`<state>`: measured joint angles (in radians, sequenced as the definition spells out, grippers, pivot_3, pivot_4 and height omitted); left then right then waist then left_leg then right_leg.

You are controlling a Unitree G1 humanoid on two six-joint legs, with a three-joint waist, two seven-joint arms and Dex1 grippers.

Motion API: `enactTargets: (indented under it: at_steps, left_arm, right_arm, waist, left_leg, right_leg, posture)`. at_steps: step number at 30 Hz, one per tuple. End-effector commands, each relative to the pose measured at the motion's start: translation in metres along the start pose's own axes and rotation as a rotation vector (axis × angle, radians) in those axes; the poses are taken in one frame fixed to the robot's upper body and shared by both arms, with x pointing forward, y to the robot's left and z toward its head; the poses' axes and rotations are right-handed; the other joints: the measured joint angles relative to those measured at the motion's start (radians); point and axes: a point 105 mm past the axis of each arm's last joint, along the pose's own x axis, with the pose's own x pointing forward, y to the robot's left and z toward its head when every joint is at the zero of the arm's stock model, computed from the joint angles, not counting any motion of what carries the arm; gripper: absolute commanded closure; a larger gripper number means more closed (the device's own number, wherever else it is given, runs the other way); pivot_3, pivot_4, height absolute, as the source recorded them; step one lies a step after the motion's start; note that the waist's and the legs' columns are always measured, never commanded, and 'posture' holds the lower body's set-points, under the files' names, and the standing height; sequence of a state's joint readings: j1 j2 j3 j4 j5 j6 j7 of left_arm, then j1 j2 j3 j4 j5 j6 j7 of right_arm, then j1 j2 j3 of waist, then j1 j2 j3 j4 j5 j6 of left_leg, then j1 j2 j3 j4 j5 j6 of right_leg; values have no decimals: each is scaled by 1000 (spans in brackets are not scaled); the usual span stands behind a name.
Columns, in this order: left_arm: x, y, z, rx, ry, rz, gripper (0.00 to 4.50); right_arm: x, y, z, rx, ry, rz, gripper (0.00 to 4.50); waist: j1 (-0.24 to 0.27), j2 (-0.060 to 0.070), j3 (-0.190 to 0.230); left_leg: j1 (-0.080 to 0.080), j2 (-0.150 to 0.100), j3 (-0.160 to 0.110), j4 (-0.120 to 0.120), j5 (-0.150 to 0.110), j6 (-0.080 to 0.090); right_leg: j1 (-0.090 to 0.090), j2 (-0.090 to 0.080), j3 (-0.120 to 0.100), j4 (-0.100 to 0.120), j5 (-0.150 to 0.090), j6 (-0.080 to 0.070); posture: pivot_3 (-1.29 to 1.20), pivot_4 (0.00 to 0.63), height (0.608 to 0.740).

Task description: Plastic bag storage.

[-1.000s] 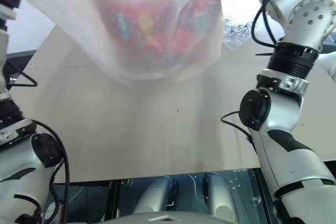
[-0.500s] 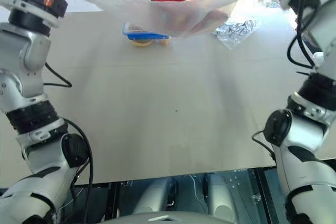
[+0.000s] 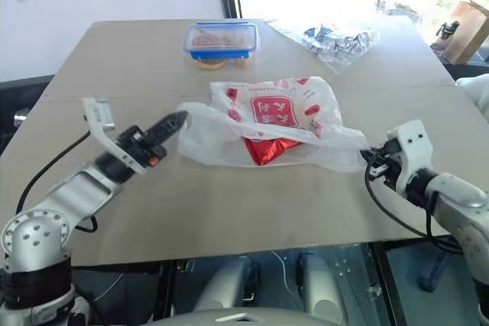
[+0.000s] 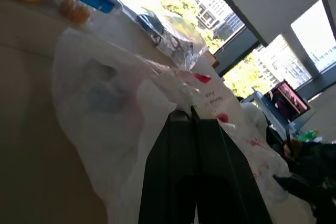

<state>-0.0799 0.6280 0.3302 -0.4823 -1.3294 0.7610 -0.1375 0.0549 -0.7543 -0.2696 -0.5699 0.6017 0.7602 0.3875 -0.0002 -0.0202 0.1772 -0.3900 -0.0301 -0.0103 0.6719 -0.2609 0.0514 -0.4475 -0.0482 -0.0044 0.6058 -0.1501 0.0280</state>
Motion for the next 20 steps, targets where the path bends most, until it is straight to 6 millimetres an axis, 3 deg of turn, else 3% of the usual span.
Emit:
enactTargets:
  at_steps: [1,5,10,15,20]
  left_arm:
    - [-12,1,-3,109,17,-22,3930]
    - [-38,-3,-21,235,116,-81,2349]
    - [-82,20,-39,342,225,-21,170]
    - [-100,30,-50,355,266,18,44]
    - [-104,32,-51,355,270,30,44]
  right_arm:
    - [-11,10,9,-166,-82,13,3907]
    - [-24,8,-6,-242,-35,43,2288]
    - [-52,-6,-31,-261,83,111,7]
    - [-82,-27,-44,-254,157,147,0]
    - [-87,-32,-51,-271,173,165,0]
  waist:
    - [-1,0,0]
    - [-10,-1,0]
    - [-7,0,0]
    - [9,-1,0]
    - [12,-1,0]
  left_leg:
    - [2,0,1,0,0,0]
    - [6,5,4,-1,-1,-1]
    - [4,6,6,-3,-5,0]
    - [3,6,6,-2,-8,2]
    - [3,7,7,-2,-9,2]
  right_leg:
    - [2,0,0,0,0,0]
    - [3,-1,-1,0,0,0]
    - [-1,-2,-1,-1,-2,-1]
    - [0,-3,-1,-3,-4,0]
    - [0,-4,-2,-3,-4,0]
  posture:
    - [0,150,740]
    - [0,150,740]
    - [0,150,740]
    - [0,150,740]
    - [0,150,740]
